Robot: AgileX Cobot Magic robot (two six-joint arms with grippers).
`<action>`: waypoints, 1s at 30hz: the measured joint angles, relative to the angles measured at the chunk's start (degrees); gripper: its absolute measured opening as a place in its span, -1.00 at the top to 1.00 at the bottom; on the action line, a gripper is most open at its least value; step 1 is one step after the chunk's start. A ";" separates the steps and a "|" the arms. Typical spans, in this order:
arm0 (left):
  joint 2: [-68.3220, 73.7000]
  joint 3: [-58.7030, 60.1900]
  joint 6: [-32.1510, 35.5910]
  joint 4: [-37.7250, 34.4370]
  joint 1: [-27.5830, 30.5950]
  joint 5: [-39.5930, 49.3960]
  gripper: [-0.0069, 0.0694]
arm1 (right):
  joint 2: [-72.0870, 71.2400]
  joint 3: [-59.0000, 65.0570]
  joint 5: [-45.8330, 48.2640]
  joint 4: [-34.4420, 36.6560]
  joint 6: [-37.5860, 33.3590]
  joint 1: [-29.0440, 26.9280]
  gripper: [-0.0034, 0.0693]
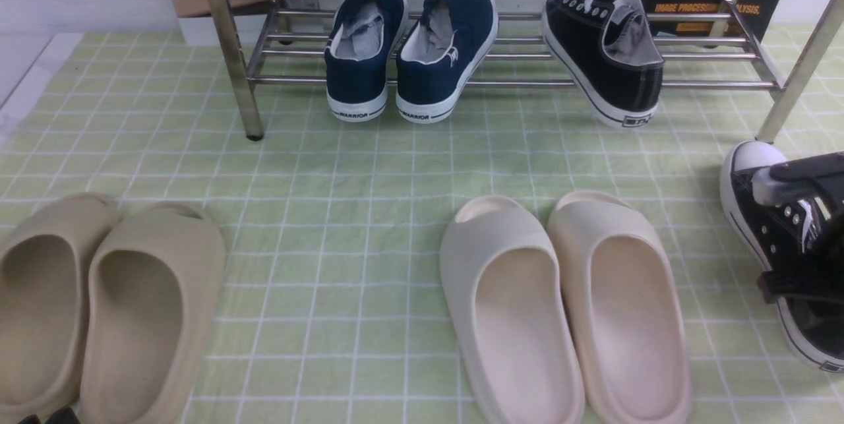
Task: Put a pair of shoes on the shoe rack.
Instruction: Use the right arm to grab the shoe closest to it, then use the right arm to put a shoe into the shoe rack
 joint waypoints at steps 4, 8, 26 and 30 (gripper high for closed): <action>0.00 0.00 0.00 0.00 0.00 0.00 0.25 | 0.61 0.06 -0.59 1.00 -2.41 0.00 0.26; 0.00 0.00 0.00 0.00 0.00 0.00 0.25 | -0.01 -0.61 0.13 2.96 -4.97 0.00 0.83; 0.00 0.00 0.00 0.00 0.00 0.00 0.25 | -1.54 -23.21 12.83 12.85 -18.07 0.00 0.85; 0.00 0.00 0.00 0.00 0.00 0.00 0.25 | 5.45 -30.19 14.68 12.60 -18.50 0.00 0.85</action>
